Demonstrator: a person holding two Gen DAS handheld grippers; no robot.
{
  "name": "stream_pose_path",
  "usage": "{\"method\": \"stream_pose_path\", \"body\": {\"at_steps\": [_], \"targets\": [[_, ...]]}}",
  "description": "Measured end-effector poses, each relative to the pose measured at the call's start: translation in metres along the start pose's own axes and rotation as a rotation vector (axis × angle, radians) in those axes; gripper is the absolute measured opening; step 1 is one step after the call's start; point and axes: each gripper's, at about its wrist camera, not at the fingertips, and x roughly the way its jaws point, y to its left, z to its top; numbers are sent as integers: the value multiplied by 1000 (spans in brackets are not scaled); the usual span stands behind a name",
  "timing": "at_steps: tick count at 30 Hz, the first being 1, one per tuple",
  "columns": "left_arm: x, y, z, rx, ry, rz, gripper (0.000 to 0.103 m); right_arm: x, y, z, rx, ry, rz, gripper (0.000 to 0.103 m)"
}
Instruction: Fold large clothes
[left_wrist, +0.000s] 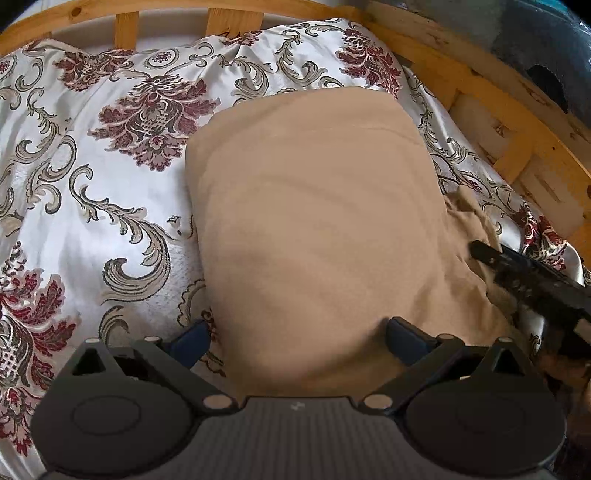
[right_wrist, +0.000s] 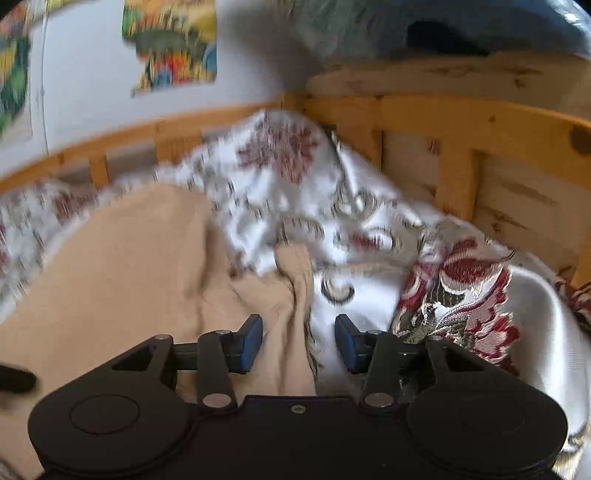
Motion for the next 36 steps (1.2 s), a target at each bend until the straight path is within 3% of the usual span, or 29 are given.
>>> {"method": "stream_pose_path", "body": {"at_steps": [4,10,12,15,21,24,29,32,36], "targets": [[0,-3,-2,9,-22,5,103,-5,0,2,1,-19,0,41],[2,1,-3,-1,-26,-10,103,-36,-21,11,143,-60,73,42],[5,1,-2,3,-19,-11,103,-36,-17,11,122,-66,97,41],[8,0,1,4,-10,-10,103,-18,-4,9,36,-41,86,32],[9,2,0,-3,-10,-14,103,-12,14,7,-75,-69,57,32],[10,3,1,-13,-6,-19,103,2,18,1,-123,-27,31,33],[10,4,4,-23,7,-24,103,12,15,-2,-105,1,33,35],[3,10,9,-31,14,-49,102,-6,8,6,-33,-47,64,37],[-19,29,7,-33,-110,-118,102,-33,1,16,67,-183,164,53]]}}
